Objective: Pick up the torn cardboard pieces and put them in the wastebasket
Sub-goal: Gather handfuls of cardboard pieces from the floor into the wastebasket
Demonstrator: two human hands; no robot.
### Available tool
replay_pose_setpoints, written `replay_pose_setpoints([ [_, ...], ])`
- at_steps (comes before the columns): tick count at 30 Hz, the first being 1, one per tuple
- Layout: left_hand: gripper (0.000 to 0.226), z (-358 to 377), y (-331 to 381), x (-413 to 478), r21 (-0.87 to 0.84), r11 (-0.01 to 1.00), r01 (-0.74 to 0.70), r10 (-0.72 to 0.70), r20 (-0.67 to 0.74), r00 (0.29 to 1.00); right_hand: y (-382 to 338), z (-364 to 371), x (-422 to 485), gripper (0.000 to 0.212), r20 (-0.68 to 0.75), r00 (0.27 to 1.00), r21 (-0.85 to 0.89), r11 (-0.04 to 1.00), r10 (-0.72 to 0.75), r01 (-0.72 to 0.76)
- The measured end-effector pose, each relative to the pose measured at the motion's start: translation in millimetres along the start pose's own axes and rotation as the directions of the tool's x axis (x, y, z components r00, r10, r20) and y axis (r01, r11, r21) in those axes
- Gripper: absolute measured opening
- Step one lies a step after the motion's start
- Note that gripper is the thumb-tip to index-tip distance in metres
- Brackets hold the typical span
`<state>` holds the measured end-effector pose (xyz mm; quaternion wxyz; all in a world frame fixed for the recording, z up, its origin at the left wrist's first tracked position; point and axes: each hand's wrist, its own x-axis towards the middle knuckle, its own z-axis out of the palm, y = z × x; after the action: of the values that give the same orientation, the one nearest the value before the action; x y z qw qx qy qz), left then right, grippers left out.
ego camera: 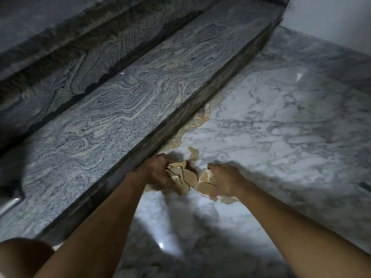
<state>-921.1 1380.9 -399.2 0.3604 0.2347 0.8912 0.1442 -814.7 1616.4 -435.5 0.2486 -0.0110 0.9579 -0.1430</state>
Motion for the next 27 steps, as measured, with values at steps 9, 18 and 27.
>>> replay_pose_setpoints([
  [9,0.083,30,37,30,0.254,0.967,-0.033,0.043,-0.034,0.999,70,-37,-16,0.095,0.049,0.971,0.198,0.950,0.235,-0.240],
  [18,0.081,38,16,35,0.196,0.974,0.115,-0.118,0.002,0.993,25,-105,69,0.098,-0.131,0.972,0.288,0.946,0.194,-0.150],
  [27,0.084,11,-28,10,-0.239,0.969,0.057,-0.050,0.037,0.998,-28,-71,152,0.114,-0.069,0.996,0.194,0.980,0.050,-0.035],
])
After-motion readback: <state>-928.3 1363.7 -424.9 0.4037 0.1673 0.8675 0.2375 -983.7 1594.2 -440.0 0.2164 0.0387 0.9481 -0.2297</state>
